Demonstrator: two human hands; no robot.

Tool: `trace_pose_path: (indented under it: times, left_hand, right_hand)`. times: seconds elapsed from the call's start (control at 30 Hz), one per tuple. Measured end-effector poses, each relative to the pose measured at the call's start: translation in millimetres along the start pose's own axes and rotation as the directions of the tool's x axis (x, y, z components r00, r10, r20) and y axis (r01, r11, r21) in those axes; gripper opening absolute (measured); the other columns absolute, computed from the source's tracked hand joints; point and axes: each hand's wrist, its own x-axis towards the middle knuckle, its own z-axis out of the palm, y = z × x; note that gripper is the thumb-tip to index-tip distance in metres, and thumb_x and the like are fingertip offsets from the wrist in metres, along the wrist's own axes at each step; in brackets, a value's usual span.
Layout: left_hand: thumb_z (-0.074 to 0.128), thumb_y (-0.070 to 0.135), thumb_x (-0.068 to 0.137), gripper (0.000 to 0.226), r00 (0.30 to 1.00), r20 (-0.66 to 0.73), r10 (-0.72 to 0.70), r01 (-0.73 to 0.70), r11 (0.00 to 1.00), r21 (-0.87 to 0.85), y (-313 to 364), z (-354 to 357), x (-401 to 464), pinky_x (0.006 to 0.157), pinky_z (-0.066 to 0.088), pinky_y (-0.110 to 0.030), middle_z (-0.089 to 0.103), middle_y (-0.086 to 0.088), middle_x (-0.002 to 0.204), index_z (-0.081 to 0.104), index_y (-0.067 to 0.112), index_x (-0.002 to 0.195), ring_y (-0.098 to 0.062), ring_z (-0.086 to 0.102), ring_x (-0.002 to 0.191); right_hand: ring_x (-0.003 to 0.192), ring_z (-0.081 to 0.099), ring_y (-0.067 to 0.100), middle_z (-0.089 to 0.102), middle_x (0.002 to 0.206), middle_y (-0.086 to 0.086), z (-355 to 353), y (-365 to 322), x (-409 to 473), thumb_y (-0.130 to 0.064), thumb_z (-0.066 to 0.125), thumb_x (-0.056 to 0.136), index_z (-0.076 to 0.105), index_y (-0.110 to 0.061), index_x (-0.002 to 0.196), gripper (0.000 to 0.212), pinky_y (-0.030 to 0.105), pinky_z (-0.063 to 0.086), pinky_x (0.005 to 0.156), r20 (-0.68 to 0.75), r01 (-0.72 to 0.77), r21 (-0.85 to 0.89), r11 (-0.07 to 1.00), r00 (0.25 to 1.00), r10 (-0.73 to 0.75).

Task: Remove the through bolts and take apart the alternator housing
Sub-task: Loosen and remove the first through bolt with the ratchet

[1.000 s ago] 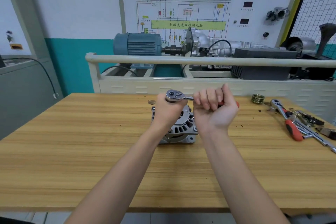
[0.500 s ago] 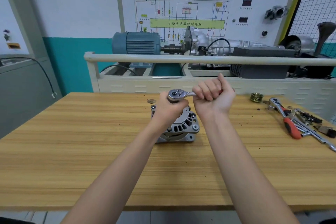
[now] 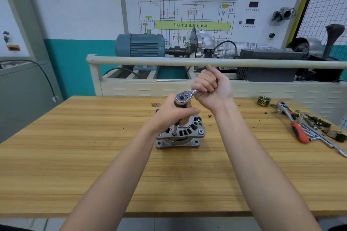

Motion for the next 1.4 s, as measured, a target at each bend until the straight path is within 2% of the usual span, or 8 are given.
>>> trace_pose_path:
  times: [0.13, 0.3, 0.43, 0.63, 0.73, 1.07, 1.27, 1.4]
  left_hand:
    - [0.062, 0.004, 0.075, 0.039, 0.988, -0.156, 0.0, -0.016, 0.994, -0.104, -5.7, 10.5, 4.0, 0.039, 0.023, -0.015, 0.03, 0.008, 0.042, 0.036, 0.018, 0.05, -0.007, 0.024, 0.035]
    - [0.058, -0.005, 0.076, 0.043, 0.911, -0.397, 0.109, -0.135, 0.99, -0.04, -13.4, 22.0, 3.4, 0.041, 0.022, -0.021, 0.033, 0.013, 0.041, 0.035, 0.02, 0.05, -0.005, 0.025, 0.041]
    - [0.061, 0.0, 0.075, 0.04, 0.94, -0.331, 0.081, -0.097, 0.995, -0.032, -12.5, 20.4, 1.0, 0.042, 0.023, -0.02, 0.034, 0.013, 0.043, 0.037, 0.02, 0.05, -0.007, 0.026, 0.042]
    - [0.067, 0.012, 0.077, 0.036, 0.999, 0.027, 0.021, -0.021, 1.0, 0.004, -3.5, -2.5, -0.5, 0.044, 0.028, -0.027, 0.042, -0.007, 0.042, 0.045, -0.001, 0.052, -0.019, 0.034, 0.04]
    - [0.065, 0.011, 0.076, 0.036, 1.0, 0.017, 0.003, -0.003, 1.0, -0.002, -2.8, -0.5, 2.8, 0.042, 0.026, -0.021, 0.039, 0.0, 0.04, 0.042, 0.007, 0.05, -0.016, 0.03, 0.036]
    - [0.056, 0.009, 0.067, 0.031, 0.919, -0.387, 0.082, -0.104, 0.994, -0.037, -12.2, 22.5, 4.2, 0.042, 0.021, -0.021, 0.031, 0.013, 0.04, 0.033, 0.021, 0.049, -0.006, 0.024, 0.041]
    - [0.066, 0.014, 0.074, 0.031, 0.998, -0.06, 0.026, -0.022, 0.997, 0.069, -5.8, 2.7, -3.4, 0.044, 0.032, -0.025, 0.043, -0.002, 0.043, 0.047, 0.011, 0.049, -0.017, 0.036, 0.04]
    - [0.067, 0.016, 0.076, 0.039, 0.998, 0.056, -0.031, 0.029, 0.999, 0.042, -1.4, -1.1, -0.2, 0.046, 0.031, -0.025, 0.04, -0.007, 0.045, 0.042, 0.001, 0.051, -0.018, 0.034, 0.043]
  right_hand:
    - [0.03, 0.019, 0.007, 0.024, 0.035, -0.007, -2.2, 8.2, -9.3, -0.019, 0.039, 0.094, 0.035, -0.017, 0.043, 0.052, 0.02, 0.019, 0.036, -0.06, 0.167, 0.054, 0.984, 0.985, -0.164]
    - [0.034, 0.022, 0.01, 0.024, 0.036, -0.006, -9.9, 42.3, -47.2, -0.02, 0.032, 0.099, 0.037, -0.019, 0.043, 0.056, 0.024, 0.028, 0.04, -0.05, 0.525, 0.004, 0.851, 0.85, -0.524]
    - [0.034, 0.019, 0.008, 0.023, 0.036, -0.006, -9.1, 29.7, -41.8, -0.02, 0.033, 0.098, 0.036, -0.019, 0.042, 0.055, 0.021, 0.025, 0.038, -0.034, 0.46, -0.014, 0.888, 0.887, -0.46]
    - [0.039, 0.009, 0.007, 0.017, 0.038, -0.009, -1.3, 3.7, -6.8, -0.019, 0.042, 0.089, 0.036, -0.016, 0.044, 0.046, 0.02, 0.02, 0.038, 0.06, 0.075, -0.036, 0.997, 0.996, -0.073]
    - [0.039, 0.009, 0.006, 0.019, 0.036, -0.007, 0.2, 0.4, 0.0, -0.018, 0.041, 0.091, 0.035, -0.016, 0.043, 0.048, 0.019, 0.019, 0.037, 0.039, 0.02, -0.005, 1.0, 0.999, -0.02]
    - [0.035, 0.023, 0.01, 0.025, 0.036, -0.005, -8.9, 40.1, -49.8, -0.021, 0.035, 0.096, 0.037, -0.019, 0.043, 0.053, 0.023, 0.028, 0.041, 0.002, 0.552, -0.055, 0.832, 0.834, -0.552]
    - [0.039, 0.009, 0.008, 0.025, 0.034, -0.006, -3.1, 10.8, -21.1, -0.019, 0.043, 0.087, 0.036, -0.017, 0.043, 0.044, 0.021, 0.021, 0.038, 0.044, 0.192, -0.039, 0.981, 0.981, -0.191]
    - [0.039, 0.008, 0.006, 0.026, 0.033, -0.006, 3.7, -2.7, 3.4, -0.016, 0.041, 0.088, 0.033, -0.016, 0.043, 0.046, 0.02, 0.019, 0.036, 0.011, -0.04, -0.049, 0.998, 0.999, 0.041]
